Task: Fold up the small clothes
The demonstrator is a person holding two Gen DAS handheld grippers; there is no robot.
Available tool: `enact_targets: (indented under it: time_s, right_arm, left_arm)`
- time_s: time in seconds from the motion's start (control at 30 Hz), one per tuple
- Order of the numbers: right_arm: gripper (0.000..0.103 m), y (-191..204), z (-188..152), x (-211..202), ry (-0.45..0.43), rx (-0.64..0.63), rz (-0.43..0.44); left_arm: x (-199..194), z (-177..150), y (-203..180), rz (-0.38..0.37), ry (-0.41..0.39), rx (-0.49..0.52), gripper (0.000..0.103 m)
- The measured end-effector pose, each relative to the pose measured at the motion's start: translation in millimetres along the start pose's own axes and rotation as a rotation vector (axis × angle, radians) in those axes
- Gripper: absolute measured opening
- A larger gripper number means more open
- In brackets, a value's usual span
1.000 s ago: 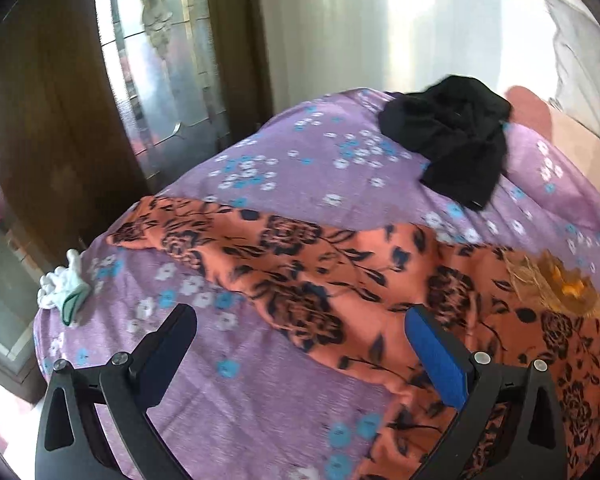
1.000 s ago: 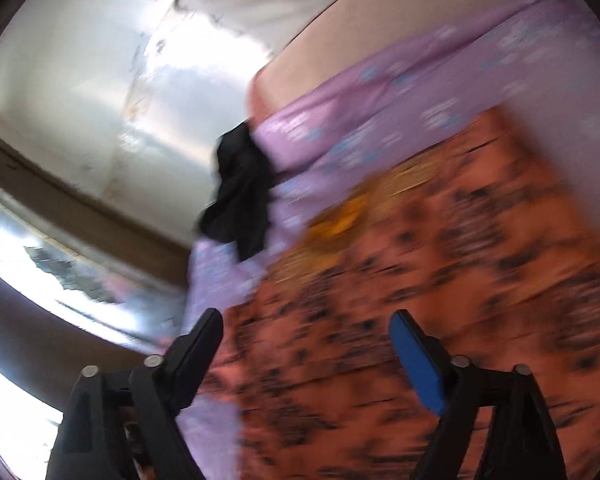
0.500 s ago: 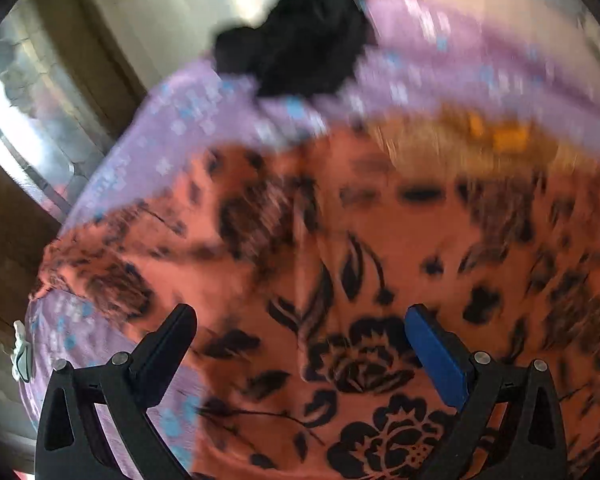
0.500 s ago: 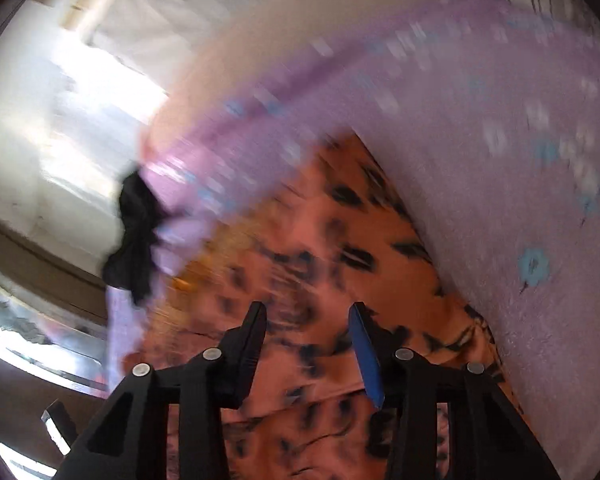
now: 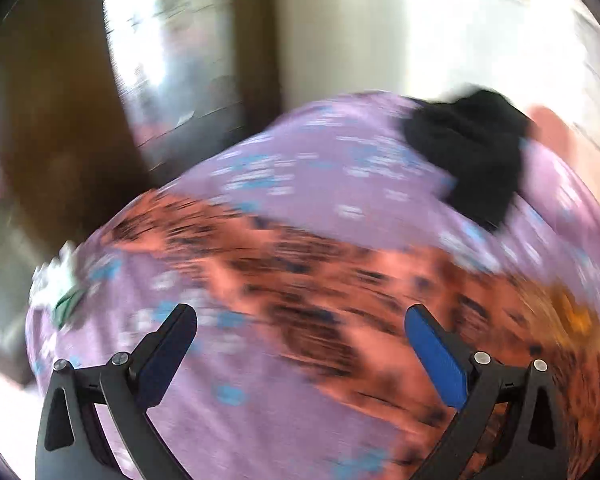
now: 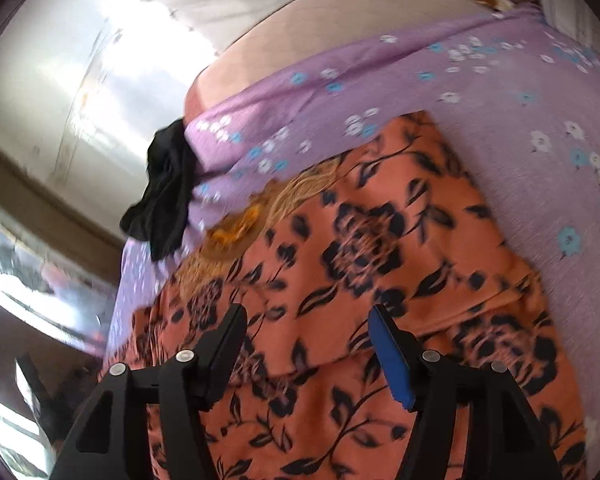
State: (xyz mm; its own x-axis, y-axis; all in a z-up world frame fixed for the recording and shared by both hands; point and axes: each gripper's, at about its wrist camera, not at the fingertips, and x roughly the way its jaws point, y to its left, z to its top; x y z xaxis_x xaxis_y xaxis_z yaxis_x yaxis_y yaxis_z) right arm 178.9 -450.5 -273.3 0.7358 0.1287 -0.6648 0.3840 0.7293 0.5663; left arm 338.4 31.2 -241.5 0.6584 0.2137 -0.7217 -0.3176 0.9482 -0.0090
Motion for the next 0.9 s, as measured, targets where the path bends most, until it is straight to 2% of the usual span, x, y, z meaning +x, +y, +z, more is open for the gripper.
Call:
enact_targets:
  time_s: [0.17,0.2,0.37,0.43,0.47,0.53,0.57,0.6,0.67,0.73,0.77,0.8,0.9]
  right_arm:
    - [0.067,20.2,-19.8,11.2,0.048,-0.080,-0.002]
    - [0.067,21.9,-21.5,14.4,0.057,-0.085,0.000]
    - [0.067,26.3,-27.1,27.3,0.075,-0.090,0.000]
    - [0.067,26.9,-26.0,29.9,0.069,-0.089,-0.002]
    - [0.067,26.6,-25.1,31.5,0.068,-0.087,-0.003]
    - [0.067,25.4,-24.4,33.1,0.069,-0.079,-0.003]
    - [0.067,23.7,-23.8,34.8,0.071,-0.072,-0.002]
    - [0.067,22.6,-23.3,35.4,0.073,-0.069,-0.003]
    - [0.067,22.2,-22.5,36.8,0.074,-0.071,-0.004]
    - [0.067,22.6,-21.4,37.5,0.075,-0.077,-0.006]
    - [0.067,22.5,-20.7,37.8,0.075,-0.078,-0.006]
    - [0.067,22.0,-19.7,37.8,0.075,-0.076,-0.007]
    - [0.067,18.5,-16.5,35.0,0.062,-0.063,-0.009]
  left_arm:
    - [39.8,26.8,90.4,0.089,0.026,-0.178,0.103]
    - [47.5,29.7,105.1,0.085,0.037,-0.205,0.103]
    - [90.5,42.0,155.8,-0.047,0.126,-0.385,0.101]
    - [99.5,45.6,158.7,-0.097,0.140,-0.418,0.086]
    - [106.0,49.4,156.6,-0.144,0.150,-0.413,0.075]
    - [121.1,53.6,152.4,-0.190,0.187,-0.393,0.064]
    - [131.8,52.8,148.4,-0.190,0.222,-0.388,0.056]
    - [137.8,52.0,146.4,-0.182,0.233,-0.386,0.052]
    - [138.2,54.6,141.5,-0.164,0.200,-0.371,0.052]
    - [141.6,59.4,138.5,-0.173,0.194,-0.368,0.042]
    - [143.5,60.0,140.9,-0.184,0.190,-0.379,0.023]
    - [147.9,60.0,142.7,-0.189,0.195,-0.392,0.014]
    - [145.1,60.1,139.9,-0.172,0.173,-0.395,0.009]
